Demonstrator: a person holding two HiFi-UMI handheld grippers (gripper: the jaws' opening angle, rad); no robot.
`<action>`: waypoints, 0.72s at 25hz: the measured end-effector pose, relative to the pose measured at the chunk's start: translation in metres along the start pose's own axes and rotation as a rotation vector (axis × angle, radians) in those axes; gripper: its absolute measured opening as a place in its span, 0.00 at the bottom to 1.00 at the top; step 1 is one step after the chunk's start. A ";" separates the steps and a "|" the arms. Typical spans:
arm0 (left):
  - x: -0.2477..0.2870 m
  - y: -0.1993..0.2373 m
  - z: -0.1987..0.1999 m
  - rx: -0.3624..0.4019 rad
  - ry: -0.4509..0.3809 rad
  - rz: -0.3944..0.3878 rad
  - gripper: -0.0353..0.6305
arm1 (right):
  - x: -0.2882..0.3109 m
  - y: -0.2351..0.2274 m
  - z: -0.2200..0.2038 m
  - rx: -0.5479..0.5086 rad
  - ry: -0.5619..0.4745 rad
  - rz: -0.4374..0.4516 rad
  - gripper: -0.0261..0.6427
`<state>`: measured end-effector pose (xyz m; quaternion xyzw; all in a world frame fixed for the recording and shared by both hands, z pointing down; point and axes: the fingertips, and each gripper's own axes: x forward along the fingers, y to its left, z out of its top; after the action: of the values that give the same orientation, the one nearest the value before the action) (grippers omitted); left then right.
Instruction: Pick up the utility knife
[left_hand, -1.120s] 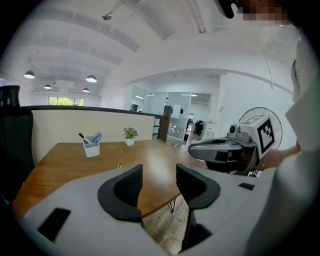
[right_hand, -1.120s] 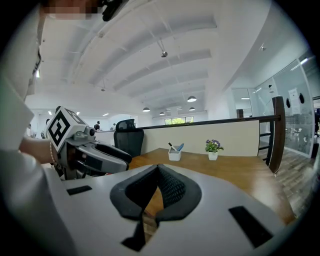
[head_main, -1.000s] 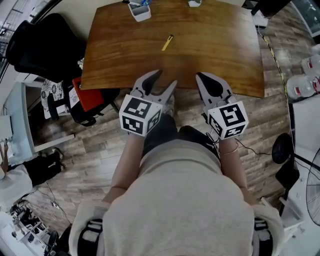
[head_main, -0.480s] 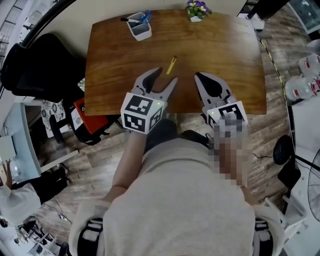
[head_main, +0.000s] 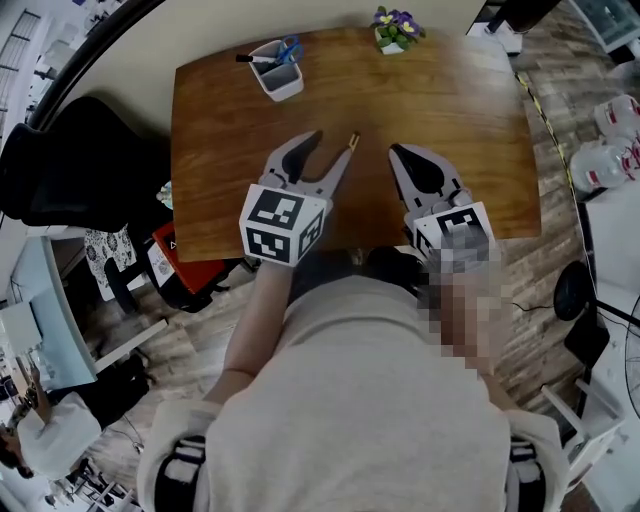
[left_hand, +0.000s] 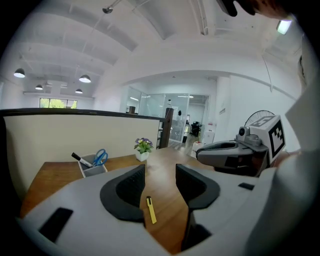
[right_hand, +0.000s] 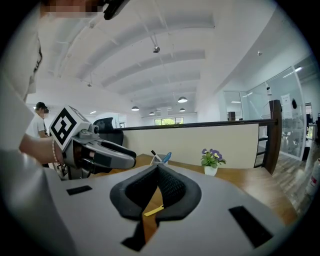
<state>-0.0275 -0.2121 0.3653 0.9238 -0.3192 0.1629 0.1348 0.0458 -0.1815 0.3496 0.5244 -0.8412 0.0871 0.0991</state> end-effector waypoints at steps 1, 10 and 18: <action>0.001 0.002 -0.001 -0.002 0.001 -0.001 0.36 | 0.002 0.001 -0.002 0.001 0.005 0.001 0.06; 0.008 0.013 -0.010 -0.019 0.036 -0.022 0.38 | 0.019 0.001 -0.002 -0.014 0.029 0.014 0.06; 0.019 0.010 -0.018 -0.043 0.064 -0.022 0.39 | 0.016 -0.016 -0.012 0.003 0.058 0.008 0.06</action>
<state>-0.0239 -0.2234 0.3908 0.9184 -0.3080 0.1842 0.1668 0.0540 -0.1988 0.3658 0.5183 -0.8400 0.1038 0.1223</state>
